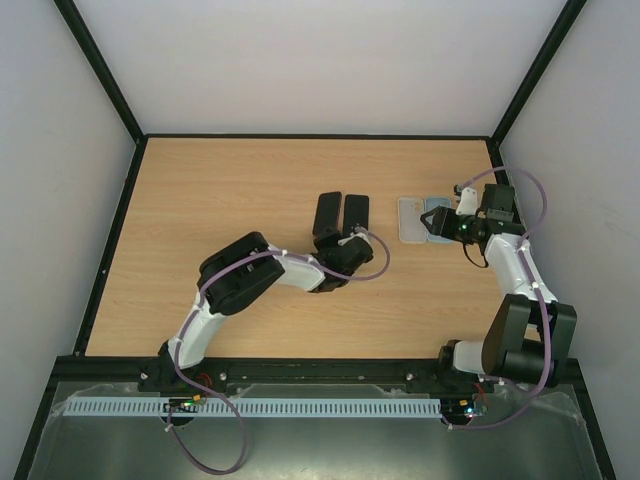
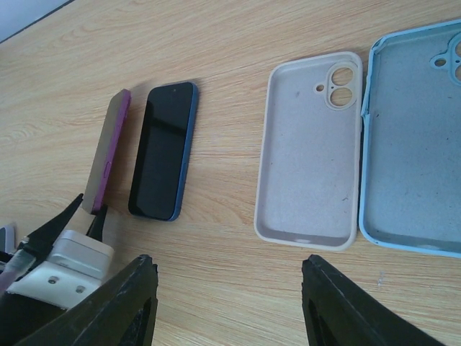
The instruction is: Take the phone out of the phone case
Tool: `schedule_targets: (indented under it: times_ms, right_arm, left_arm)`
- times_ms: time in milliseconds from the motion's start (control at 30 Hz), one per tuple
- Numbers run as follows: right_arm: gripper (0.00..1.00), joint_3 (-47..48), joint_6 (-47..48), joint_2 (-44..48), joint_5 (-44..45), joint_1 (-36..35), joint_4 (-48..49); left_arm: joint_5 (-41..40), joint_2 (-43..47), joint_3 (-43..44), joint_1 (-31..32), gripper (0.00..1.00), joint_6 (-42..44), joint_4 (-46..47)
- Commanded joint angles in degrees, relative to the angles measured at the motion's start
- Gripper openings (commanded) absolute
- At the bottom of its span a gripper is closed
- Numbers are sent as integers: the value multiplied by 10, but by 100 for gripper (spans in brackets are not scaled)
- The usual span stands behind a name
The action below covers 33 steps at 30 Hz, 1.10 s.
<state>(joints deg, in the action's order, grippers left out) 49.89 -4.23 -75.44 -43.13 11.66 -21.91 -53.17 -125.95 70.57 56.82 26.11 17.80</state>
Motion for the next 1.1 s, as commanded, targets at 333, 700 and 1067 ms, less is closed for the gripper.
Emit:
schedule_targets:
  times_ms: [333, 700, 1067]
  right_arm:
    - [56, -4, 9, 8, 1, 2, 5]
    - [58, 22, 29, 29, -17, 2, -18]
    - [64, -7, 50, 72, -10, 3, -12]
  left_arm:
    - [121, 83, 19, -31, 71, -181, -145]
    - [170, 331, -77, -36, 93, -463, -302]
    - [299, 535, -208, -193, 100, -715, -474]
